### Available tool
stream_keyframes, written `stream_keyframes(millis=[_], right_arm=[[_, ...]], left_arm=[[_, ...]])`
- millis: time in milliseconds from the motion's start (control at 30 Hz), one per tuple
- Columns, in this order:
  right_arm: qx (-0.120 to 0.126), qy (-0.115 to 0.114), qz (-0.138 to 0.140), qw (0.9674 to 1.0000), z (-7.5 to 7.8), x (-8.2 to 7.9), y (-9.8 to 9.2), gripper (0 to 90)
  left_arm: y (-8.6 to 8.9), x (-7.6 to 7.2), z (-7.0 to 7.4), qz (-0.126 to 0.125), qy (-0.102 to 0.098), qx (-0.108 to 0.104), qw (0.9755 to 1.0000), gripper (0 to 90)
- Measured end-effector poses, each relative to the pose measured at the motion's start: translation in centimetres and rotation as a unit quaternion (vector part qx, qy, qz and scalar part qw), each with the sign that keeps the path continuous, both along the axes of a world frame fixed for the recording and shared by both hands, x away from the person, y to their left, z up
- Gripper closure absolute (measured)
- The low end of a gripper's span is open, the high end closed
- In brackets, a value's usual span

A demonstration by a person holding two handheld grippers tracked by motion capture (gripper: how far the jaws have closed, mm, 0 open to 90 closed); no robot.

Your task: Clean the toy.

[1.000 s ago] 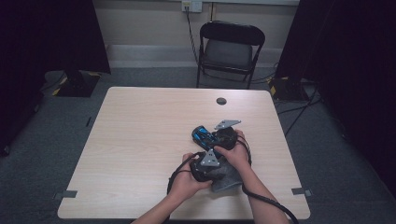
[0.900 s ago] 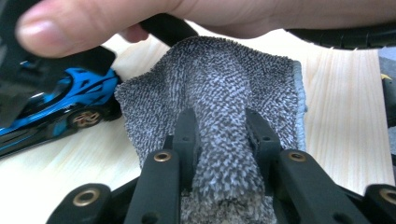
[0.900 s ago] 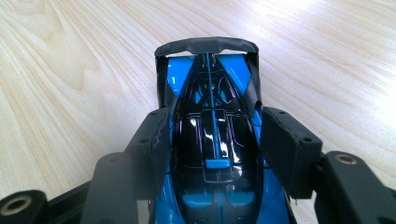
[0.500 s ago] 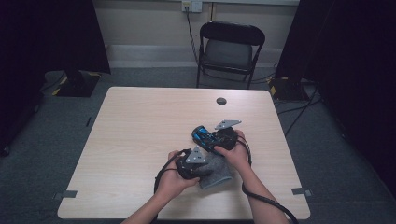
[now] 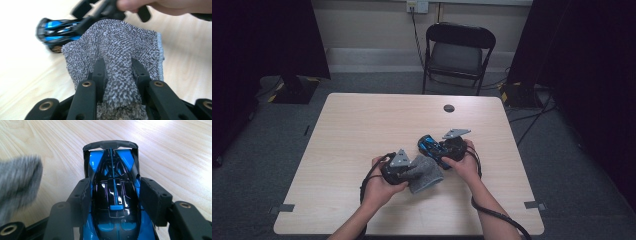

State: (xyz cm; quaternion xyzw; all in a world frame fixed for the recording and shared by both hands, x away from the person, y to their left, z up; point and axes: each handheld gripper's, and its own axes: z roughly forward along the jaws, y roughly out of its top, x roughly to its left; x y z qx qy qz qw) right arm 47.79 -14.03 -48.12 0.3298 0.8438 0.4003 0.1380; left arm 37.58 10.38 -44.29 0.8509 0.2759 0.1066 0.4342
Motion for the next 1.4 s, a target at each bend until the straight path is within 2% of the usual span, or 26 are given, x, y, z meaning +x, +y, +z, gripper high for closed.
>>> stream_keyframes(millis=[133, 400, 500, 600, 633, 667, 733, 800, 967, 1067, 1100, 1167, 1333, 1400], right_arm=[[0.001, 0.0, 0.0, 1.0, 0.0, 0.0, 0.0, 43.5], [0.0, -0.001, -0.001, 1.0, 0.0, -0.1, -0.1, 43.4], [0.002, -0.001, -0.001, 1.0, 0.0, -0.2, -0.2, 43.4], [0.001, 0.0, -0.001, 1.0, 0.0, -0.2, -0.2, 43.4], [0.001, 0.0, -0.001, 1.0, 0.0, -0.2, -0.2, 43.4], [0.001, -0.001, -0.001, 1.0, 0.0, -0.2, -0.2, 43.4], [0.001, -0.001, -0.001, 1.0, 0.0, -0.2, -0.2, 43.4], [0.001, -0.002, -0.001, 1.0, 0.0, -0.2, -0.3, 43.4], [0.001, -0.001, -0.001, 1.0, 0.0, -0.2, -0.3, 43.4], [0.002, -0.002, -0.001, 1.0, -0.1, -0.2, -0.3, 43.4], [0.002, -0.002, -0.001, 1.0, -0.1, -0.2, -0.3, 43.4], [0.002, -0.002, -0.001, 1.0, -0.1, -0.2, -0.3, 43.4], [0.002, -0.002, 0.0, 1.0, -0.1, -0.3, -0.3, 43.4], [0.002, -0.002, -0.001, 1.0, -0.1, -0.3, -0.3, 43.4]], left_arm=[[1.2, 0.8, 0.1, 0.022, -0.008, 0.0, 0.9997, 70.2], [2.9, 2.5, -0.1, 0.059, -0.005, -0.006, 0.9982, 70.2], [3.3, 3.1, -0.3, 0.071, -0.01, 0.004, 0.9974, 70.2], [3.6, 3.7, -0.7, 0.082, -0.005, 0.003, 0.9967, 70.2], [3.8, 3.9, -0.9, 0.09, -0.009, 0.006, 0.9959, 70.2], [3.9, 4.1, -1.0, 0.093, -0.002, 0.005, 0.9956, 70.2], [4.2, 4.6, -1.4, 0.105, -0.004, 0.008, 0.9944, 70.2], [4.4, 5.1, -1.6, 0.115, 0.002, 0.01, 0.9933, 70.1], [4.4, 6.2, -2.5, 0.137, 0.007, 0.027, 0.9901, 70.0], [4.1, 6.7, -3.1, 0.141, 0.015, 0.035, 0.9893, 70.0], [3.9, 6.8, -3.3, 0.145, 0.017, 0.031, 0.9888, 70.0], [3.5, 6.9, -3.5, 0.139, 0.019, 0.034, 0.9895, 69.8], [2.2, 6.9, -3.7, 0.123, 0.014, 0.057, 0.9906, 69.8], [1.9, 6.8, -3.8, 0.117, 0.017, 0.058, 0.9913, 69.8]])
